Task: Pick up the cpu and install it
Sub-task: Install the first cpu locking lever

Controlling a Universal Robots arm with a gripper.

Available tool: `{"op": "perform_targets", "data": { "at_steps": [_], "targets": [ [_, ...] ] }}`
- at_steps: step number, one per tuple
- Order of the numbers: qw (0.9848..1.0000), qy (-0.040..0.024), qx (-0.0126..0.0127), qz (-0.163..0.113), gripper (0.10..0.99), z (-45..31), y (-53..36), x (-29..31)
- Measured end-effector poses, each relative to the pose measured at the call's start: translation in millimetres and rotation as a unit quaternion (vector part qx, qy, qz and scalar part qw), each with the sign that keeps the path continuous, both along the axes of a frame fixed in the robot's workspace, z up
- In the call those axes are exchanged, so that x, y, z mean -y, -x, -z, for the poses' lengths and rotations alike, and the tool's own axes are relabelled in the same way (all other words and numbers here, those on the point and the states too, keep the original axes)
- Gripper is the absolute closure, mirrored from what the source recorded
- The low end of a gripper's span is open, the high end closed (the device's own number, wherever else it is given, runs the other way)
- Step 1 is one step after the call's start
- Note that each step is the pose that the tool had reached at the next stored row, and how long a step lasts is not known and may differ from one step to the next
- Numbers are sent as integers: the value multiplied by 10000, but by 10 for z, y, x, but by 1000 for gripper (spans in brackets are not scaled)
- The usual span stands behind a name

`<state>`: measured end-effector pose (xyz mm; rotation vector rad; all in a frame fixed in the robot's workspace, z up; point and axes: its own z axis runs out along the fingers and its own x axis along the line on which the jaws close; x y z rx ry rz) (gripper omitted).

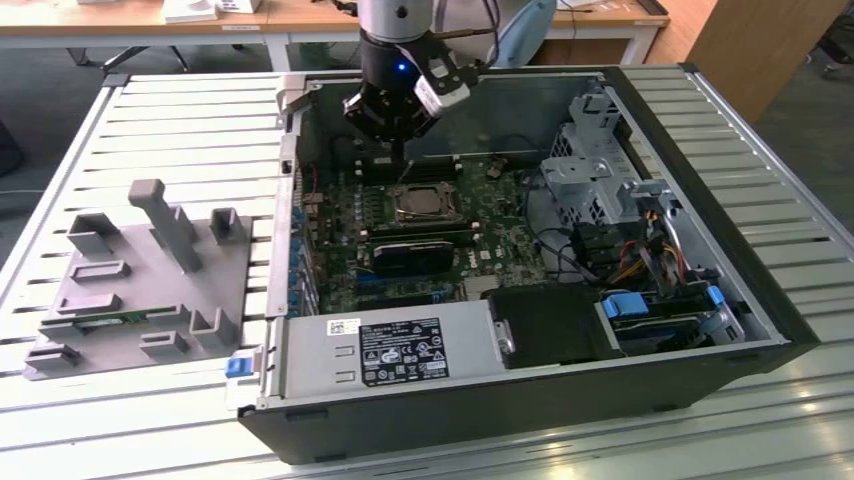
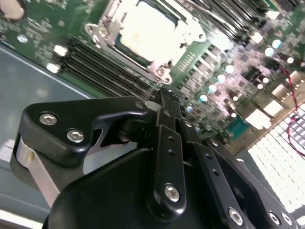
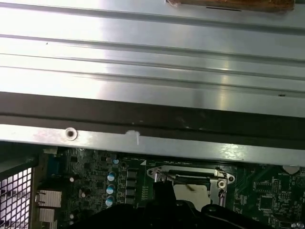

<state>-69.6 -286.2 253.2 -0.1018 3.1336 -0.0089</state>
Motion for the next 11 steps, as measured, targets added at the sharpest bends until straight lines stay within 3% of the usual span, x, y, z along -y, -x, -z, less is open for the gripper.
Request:
{"op": "perform_targets", "data": {
  "at_steps": [4,9,11],
  "targets": [
    [10000,-4,1,58,980,19,-58,-1],
    [9998,-130,0,160,980,64,-64,-2],
    [9998,-145,-1,159,980,93,-79,-1]
  ]
}}
